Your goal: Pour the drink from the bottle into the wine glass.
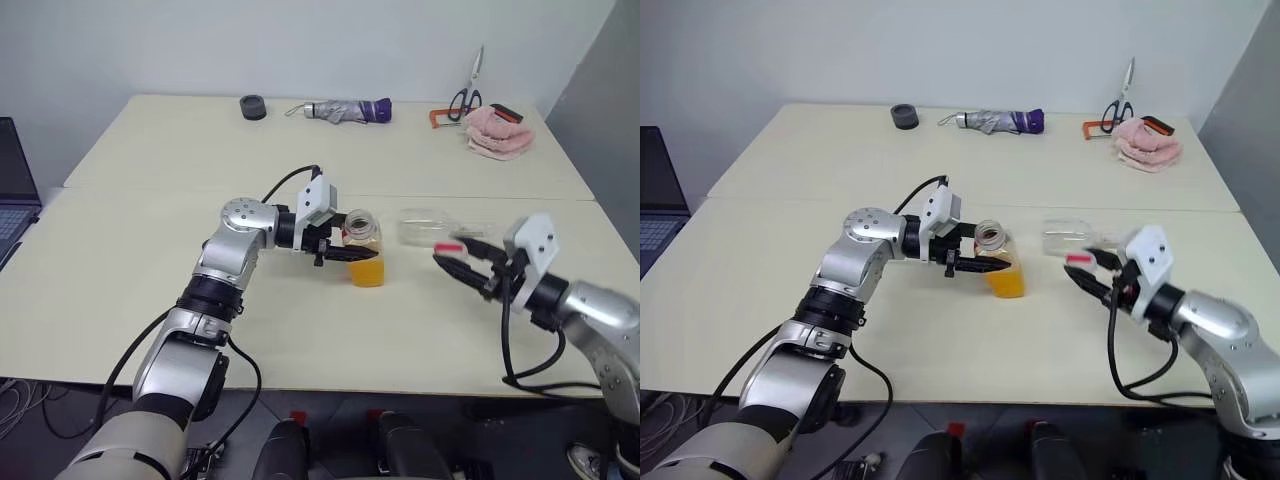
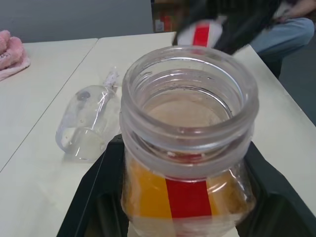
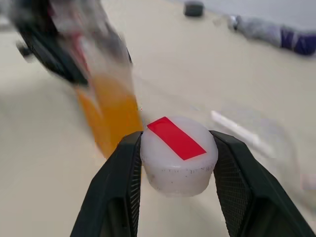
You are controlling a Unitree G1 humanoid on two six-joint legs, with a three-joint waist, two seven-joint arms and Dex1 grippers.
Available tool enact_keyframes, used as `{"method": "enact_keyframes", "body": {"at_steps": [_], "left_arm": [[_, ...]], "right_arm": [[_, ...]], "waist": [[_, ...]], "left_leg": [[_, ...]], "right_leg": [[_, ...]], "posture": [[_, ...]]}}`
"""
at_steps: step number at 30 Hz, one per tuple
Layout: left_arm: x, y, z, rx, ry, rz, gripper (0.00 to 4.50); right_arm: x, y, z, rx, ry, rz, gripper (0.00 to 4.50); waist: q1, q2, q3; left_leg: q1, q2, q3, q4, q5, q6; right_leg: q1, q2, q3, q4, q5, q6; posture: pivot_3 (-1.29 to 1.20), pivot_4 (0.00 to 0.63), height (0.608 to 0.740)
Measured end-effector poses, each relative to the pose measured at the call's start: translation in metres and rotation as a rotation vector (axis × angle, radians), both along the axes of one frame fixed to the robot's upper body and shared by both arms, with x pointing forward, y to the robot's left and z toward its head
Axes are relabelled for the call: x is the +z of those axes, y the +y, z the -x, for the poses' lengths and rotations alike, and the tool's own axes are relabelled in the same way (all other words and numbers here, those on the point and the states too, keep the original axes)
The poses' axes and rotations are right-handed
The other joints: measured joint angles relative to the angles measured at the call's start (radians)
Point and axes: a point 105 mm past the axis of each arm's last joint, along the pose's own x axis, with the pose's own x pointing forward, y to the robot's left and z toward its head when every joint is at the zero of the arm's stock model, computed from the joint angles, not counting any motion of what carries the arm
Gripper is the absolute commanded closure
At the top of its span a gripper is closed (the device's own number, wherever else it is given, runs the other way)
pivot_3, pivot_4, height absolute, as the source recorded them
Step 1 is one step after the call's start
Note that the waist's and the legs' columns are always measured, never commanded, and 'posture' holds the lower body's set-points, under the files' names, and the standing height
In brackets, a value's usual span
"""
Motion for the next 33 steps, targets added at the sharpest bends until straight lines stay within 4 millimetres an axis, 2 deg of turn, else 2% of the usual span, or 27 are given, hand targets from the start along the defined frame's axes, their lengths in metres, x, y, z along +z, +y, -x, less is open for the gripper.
{"method": "enact_keyframes", "body": {"at_steps": [3,6,11,16,19,21,23,27,28,33], "left_arm": [[0.000,0.001,-0.001,0.006,0.002,-0.002,2.34],[0.000,0.001,-0.001,0.006,0.003,-0.001,2.34],[0.000,0.001,-0.001,0.015,0.005,0.003,2.34],[0.001,0.002,-0.003,0.032,0.008,0.009,2.34],[0.002,0.004,-0.006,0.059,0.012,0.017,2.34],[0.004,0.009,-0.010,0.095,0.004,0.024,2.34],[0.007,0.017,-0.016,0.146,-0.010,0.028,2.34],[0.012,0.040,-0.031,0.295,-0.030,0.031,2.34],[0.013,0.050,-0.037,0.351,-0.028,0.030,2.34],[0.019,0.096,-0.060,0.634,-0.006,0.060,2.34]], "right_arm": [[-0.039,-0.024,-0.008,-0.170,0.056,0.007,2.76],[-0.063,-0.027,-0.010,-0.221,0.088,0.020,1.73],[-0.063,-0.026,-0.009,-0.207,0.082,0.013,0.01],[-0.058,-0.026,0.001,-0.136,0.118,0.014,0.00],[-0.040,-0.034,0.003,-0.119,0.096,0.040,0.00],[-0.021,-0.032,0.001,-0.096,0.046,0.058,0.00],[0.005,-0.015,-0.001,-0.015,-0.016,0.054,0.00],[0.048,0.052,0.006,0.276,-0.097,0.010,0.00],[0.053,0.070,0.008,0.345,-0.102,-0.003,0.00],[0.062,0.127,0.008,0.546,-0.086,-0.041,0.00]], "waist": [[-0.003,0.000,0.000],[-0.002,0.000,0.000],[-0.001,0.000,0.000],[0.000,0.001,0.000],[0.000,0.000,0.000],[-0.003,0.000,0.000],[-0.008,0.001,0.000],[-0.015,0.000,0.000],[-0.016,0.000,0.000],[-0.014,0.000,0.000]], "left_leg": [[0.001,0.001,0.001,0.000,0.000,0.000],[0.001,0.001,0.001,0.000,0.000,0.000],[0.001,0.001,0.000,0.000,0.000,0.000],[0.000,0.001,0.000,0.000,0.000,0.000],[0.001,0.001,0.000,0.000,0.000,0.000],[0.001,0.001,0.000,0.000,0.000,0.000],[0.001,0.001,0.000,0.000,0.000,0.000],[0.001,0.002,-0.002,0.000,0.000,0.000],[0.001,0.002,-0.003,0.000,0.000,0.000],[-0.001,0.001,-0.003,0.000,0.000,0.000]], "right_leg": [[0.000,0.001,0.001,0.001,0.000,0.000],[0.000,0.001,0.001,0.001,0.000,0.000],[0.000,0.001,0.001,0.001,0.000,0.000],[0.000,0.001,0.001,0.001,0.000,0.000],[0.000,0.001,0.001,0.001,0.000,0.000],[0.000,0.001,0.001,0.001,0.000,0.000],[0.000,0.002,0.001,0.001,0.000,0.000],[0.000,0.003,0.000,0.001,0.000,0.000],[0.000,0.003,-0.001,0.000,0.000,0.000],[-0.001,0.001,-0.002,0.000,0.000,0.000]], "posture": [[0.00,0.150,0.740],[0.00,0.150,0.740],[0.00,0.150,0.740],[0.00,0.150,0.740],[0.00,0.150,0.740],[0.00,0.150,0.740],[0.00,0.150,0.740],[0.00,0.150,0.740],[0.00,0.150,0.740],[0.00,0.150,0.740]]}}
